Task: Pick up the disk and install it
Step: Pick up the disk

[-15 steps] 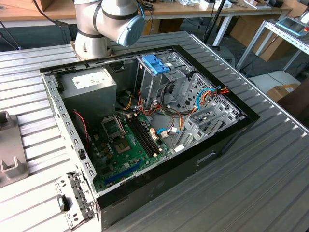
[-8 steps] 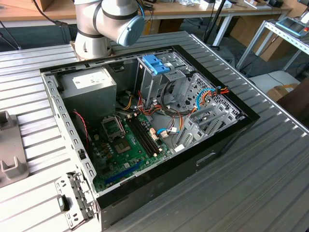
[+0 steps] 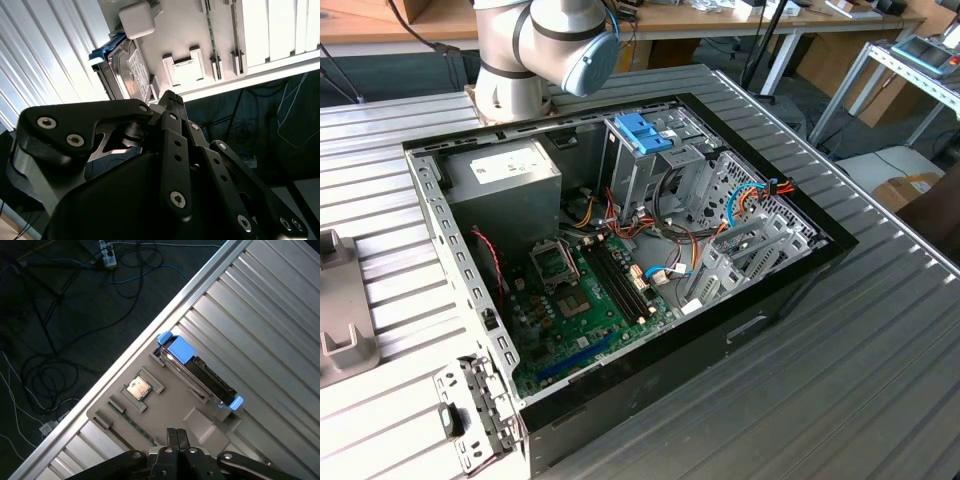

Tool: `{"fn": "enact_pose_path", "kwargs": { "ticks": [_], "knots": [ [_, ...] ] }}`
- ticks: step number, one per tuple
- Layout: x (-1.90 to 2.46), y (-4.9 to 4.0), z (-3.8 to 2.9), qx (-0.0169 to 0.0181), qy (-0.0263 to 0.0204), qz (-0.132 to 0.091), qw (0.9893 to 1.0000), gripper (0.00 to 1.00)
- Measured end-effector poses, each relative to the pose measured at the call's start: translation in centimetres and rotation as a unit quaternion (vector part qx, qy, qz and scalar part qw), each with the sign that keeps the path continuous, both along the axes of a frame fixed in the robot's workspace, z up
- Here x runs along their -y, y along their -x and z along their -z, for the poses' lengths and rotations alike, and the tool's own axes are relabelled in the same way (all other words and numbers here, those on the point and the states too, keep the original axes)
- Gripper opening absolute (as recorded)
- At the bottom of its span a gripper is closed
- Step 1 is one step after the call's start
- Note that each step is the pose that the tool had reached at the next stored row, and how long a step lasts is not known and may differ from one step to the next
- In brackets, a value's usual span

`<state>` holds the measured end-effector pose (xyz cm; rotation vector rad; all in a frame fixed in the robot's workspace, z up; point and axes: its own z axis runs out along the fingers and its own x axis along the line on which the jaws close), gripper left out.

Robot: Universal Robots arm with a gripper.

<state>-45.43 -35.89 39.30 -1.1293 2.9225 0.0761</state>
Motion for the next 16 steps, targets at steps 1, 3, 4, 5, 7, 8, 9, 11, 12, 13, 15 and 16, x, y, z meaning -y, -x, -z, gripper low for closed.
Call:
{"fn": "enact_pose_path", "kwargs": {
  "ticks": [1, 3, 4, 5, 7, 8, 9, 11, 12, 13, 15, 16],
  "knots": [
    [0.0, 0.0, 0.0, 0.0, 0.0, -0.002, 1.0, 0.1],
    [0.0, 0.0, 0.0, 0.0, 0.0, -0.006, 1.0, 0.1],
    [0.0, 0.0, 0.0, 0.0, 0.0, -0.008, 1.0, 0.1],
    [0.0, 0.0, 0.0, 0.0, 0.0, -0.012, 0.9999, 0.1],
    [0.0, 0.0, 0.0, 0.0, 0.0, -0.015, 0.9999, 0.1],
    [0.0, 0.0, 0.0, 0.0, 0.0, -0.017, 0.9999, 0.1],
    [0.0, 0.0, 0.0, 0.0, 0.0, -0.019, 0.9998, 0.1],
    [0.0, 0.0, 0.0, 0.0, 0.0, -0.023, 0.9997, 0.1],
    [0.0, 0.0, 0.0, 0.0, 0.0, -0.025, 0.9997, 0.1],
    [0.0, 0.0, 0.0, 0.0, 0.0, -0.027, 0.9996, 0.1],
    [0.0, 0.0, 0.0, 0.0, 0.0, -0.031, 0.9995, 0.1],
    [0.0, 0.0, 0.0, 0.0, 0.0, -0.035, 0.9994, 0.1]
  ]
}}
